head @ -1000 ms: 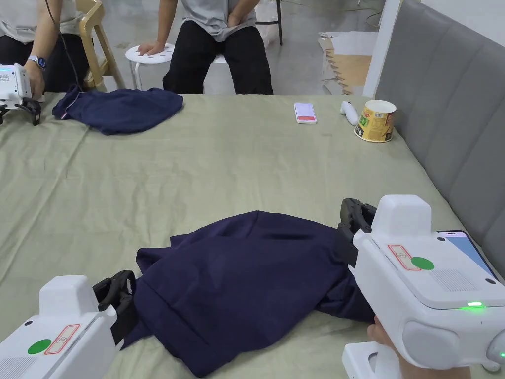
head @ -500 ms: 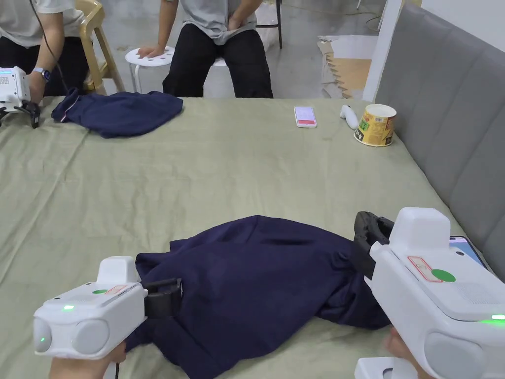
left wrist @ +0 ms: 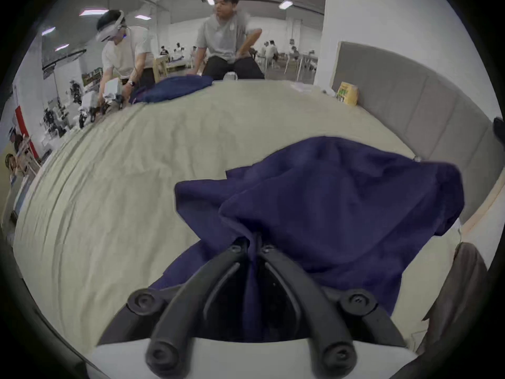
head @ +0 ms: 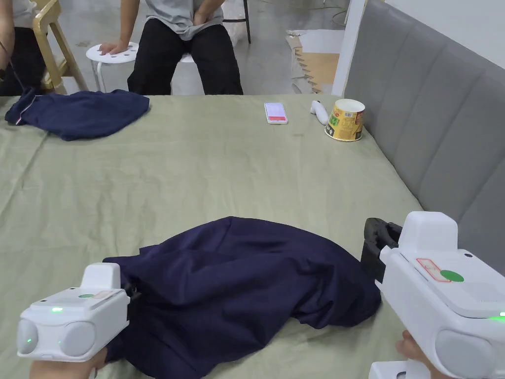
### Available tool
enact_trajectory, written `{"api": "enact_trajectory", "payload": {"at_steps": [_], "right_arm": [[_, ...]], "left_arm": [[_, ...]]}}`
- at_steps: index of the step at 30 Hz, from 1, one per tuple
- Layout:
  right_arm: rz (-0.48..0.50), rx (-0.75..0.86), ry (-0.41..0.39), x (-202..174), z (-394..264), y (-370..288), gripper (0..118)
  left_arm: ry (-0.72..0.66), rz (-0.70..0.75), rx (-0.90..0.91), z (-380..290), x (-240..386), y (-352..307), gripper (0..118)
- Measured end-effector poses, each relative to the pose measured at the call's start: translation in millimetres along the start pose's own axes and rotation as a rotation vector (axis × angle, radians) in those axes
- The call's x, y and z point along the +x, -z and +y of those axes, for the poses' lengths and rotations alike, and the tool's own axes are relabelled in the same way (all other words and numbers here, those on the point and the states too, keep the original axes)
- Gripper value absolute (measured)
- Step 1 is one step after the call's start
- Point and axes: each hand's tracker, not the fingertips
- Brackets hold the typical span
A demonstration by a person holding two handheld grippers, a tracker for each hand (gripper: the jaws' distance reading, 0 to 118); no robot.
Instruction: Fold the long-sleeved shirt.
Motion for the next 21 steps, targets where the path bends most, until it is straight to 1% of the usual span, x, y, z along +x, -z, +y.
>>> {"api": "enact_trajectory", "payload": {"at_steps": [4,6,9,10,11,12,13,14,15,16,18,19,20,21], "right_arm": [[-0.021,-0.063,-0.081,16.0,6.1,30.4,0],[-0.022,-0.14,-0.111,26.1,8.0,58.5,3],[-0.019,-0.235,-0.11,38.0,8.7,111.0,3],[0.003,-0.277,-0.127,41.2,7.7,130.7,15],[0.026,-0.327,-0.15,43.2,6.1,148.4,37],[0.05,-0.382,-0.158,44.4,3.7,165.3,66],[0.068,-0.445,-0.159,45.5,-0.9,184.1,98],[0.091,-0.508,-0.165,46.1,-7.6,201.0,107],[0.107,-0.56,-0.169,46.9,-14.7,215.4,107],[0.103,-0.602,-0.177,45.9,-22.7,228.5,106],[0.071,-0.691,-0.229,42.8,-41.5,249.9,106],[0.051,-0.738,-0.27,40.1,-53.0,257.8,106],[0.041,-0.79,-0.31,38.0,-64.8,266.1,102],[0.039,-0.839,-0.344,36.1,-76.4,271.7,94]], "left_arm": [[-0.055,-0.064,0.064,-6.2,4.4,-58.8,10],[-0.055,-0.071,0.073,-15.1,7.0,-81.3,10],[-0.06,-0.077,0.081,-27.2,11.7,-104.3,10],[-0.069,-0.077,0.082,-32.3,13.0,-110.8,10],[-0.076,-0.079,0.082,-36.6,13.7,-115.1,10],[-0.089,-0.079,0.079,-40.2,15.1,-118.8,10],[-0.1,-0.08,0.075,-42.0,15.0,-121.1,10],[-0.105,-0.082,0.074,-45.8,16.7,-124.4,10],[-0.116,-0.08,0.07,-49.0,18.5,-126.7,10],[-0.128,-0.076,0.065,-51.9,20.1,-128.4,10],[-0.156,-0.081,0.06,-54.5,19.5,-128.4,10],[-0.162,-0.081,0.059,-55.5,19.7,-128.6,10],[-0.166,-0.08,0.057,-54.8,18.6,-127.7,10],[-0.168,-0.077,0.056,-54.4,17.5,-126.9,10]]}}
